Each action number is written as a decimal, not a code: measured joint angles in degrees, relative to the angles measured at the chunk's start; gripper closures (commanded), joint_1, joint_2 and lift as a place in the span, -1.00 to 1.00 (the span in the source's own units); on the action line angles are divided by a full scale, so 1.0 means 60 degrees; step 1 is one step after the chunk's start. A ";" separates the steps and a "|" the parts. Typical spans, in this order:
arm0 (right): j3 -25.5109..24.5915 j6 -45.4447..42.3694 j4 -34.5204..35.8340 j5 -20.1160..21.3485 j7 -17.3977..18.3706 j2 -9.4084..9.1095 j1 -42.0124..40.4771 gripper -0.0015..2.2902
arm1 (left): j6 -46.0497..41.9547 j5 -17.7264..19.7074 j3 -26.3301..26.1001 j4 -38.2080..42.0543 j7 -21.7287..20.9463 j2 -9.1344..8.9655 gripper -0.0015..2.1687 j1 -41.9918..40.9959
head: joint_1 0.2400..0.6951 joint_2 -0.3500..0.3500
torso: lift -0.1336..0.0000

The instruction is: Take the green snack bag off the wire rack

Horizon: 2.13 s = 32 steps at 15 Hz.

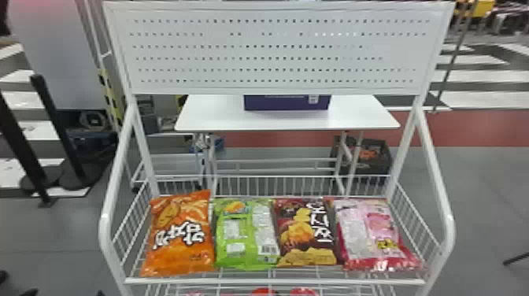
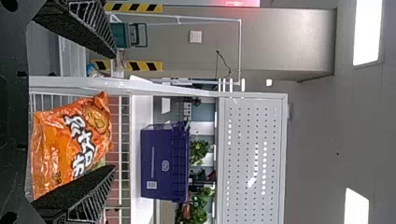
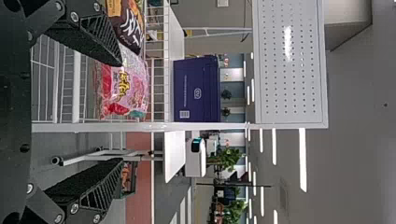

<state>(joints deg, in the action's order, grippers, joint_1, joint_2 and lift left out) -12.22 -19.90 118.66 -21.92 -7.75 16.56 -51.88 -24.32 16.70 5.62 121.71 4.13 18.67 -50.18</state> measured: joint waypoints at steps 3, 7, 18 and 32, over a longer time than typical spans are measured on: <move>-0.0003 0.0004 -0.0003 -0.0013 -0.0002 0.0008 0.0021 -0.85 | 0.0003 0.0000 -0.0002 0.0004 0.0000 -0.0007 -0.96 0.0000 | 0.14 0.00 | 1.00; -0.0005 0.0017 -0.0010 -0.0021 -0.0002 0.0009 0.0043 -0.85 | 0.0005 0.0000 0.0000 0.0017 0.0000 -0.0007 -0.96 -0.0001 | 0.14 0.00 | 1.00; 0.0091 -0.0001 -0.0019 0.0064 0.0000 -0.0091 0.0069 -0.85 | 0.1965 -0.0875 -0.2378 -0.0095 0.0627 -0.0078 -0.96 0.2110 | 0.14 0.00 | 1.00; 0.0194 0.0013 -0.0063 0.0113 0.0003 -0.0123 0.0060 -0.85 | 0.6485 -0.1739 -0.5634 -0.3588 0.1235 -0.1462 -0.96 0.7626 | 0.14 0.00 | 1.00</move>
<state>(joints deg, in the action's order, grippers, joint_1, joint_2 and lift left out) -11.06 -19.82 118.28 -21.25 -7.73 15.82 -51.52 14.58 6.27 -28.18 100.18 11.53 9.90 -4.43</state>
